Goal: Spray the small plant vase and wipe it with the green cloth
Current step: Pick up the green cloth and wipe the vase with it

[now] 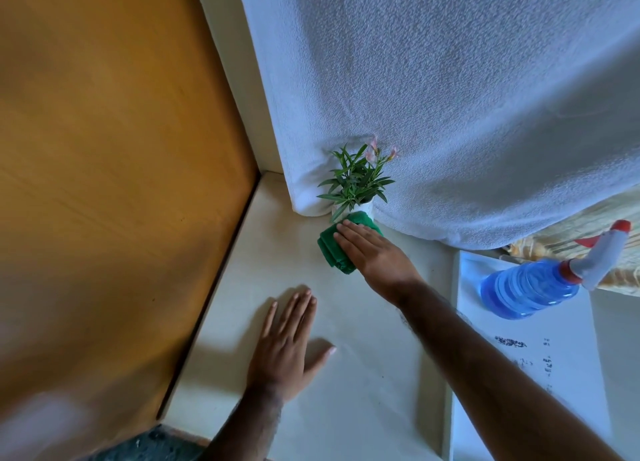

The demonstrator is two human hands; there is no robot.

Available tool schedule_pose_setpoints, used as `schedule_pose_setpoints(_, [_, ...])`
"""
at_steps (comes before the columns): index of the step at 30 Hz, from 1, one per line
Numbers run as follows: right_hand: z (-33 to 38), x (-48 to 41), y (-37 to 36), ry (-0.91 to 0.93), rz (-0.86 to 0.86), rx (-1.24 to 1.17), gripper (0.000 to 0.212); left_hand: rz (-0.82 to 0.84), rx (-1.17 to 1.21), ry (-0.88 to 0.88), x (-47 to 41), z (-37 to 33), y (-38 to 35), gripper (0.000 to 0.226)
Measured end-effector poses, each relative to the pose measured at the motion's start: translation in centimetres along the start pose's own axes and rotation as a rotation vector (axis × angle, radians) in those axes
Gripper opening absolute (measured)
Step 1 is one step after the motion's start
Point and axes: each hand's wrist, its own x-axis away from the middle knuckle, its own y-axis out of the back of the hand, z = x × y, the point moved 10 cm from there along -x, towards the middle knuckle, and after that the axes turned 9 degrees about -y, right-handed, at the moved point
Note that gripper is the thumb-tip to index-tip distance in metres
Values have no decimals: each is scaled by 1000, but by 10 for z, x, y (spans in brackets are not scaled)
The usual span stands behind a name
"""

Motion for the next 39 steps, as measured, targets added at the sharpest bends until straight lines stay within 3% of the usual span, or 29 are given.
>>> schedule_pose_setpoints(6, [-2, 11, -17, -139, 63, -57, 50, -19, 26, -2, 2, 0, 0, 92])
schedule_pose_setpoints(13, [27, -14, 19, -10, -90, -43, 48, 0, 15, 6, 2, 1, -2, 95])
schedule_pose_setpoints(25, [5, 6, -23, -122, 52, -97, 57, -5, 32, 0, 2, 1, -1, 93])
schedule_pose_setpoints(28, [0, 13, -20, -161, 17, -112, 53, 7, 37, 3, 2, 2, -3, 94])
schedule_pose_setpoints(39, [18, -20, 13, -10, -61, -69, 53, 24, 30, 12, 2, 1, -5, 95])
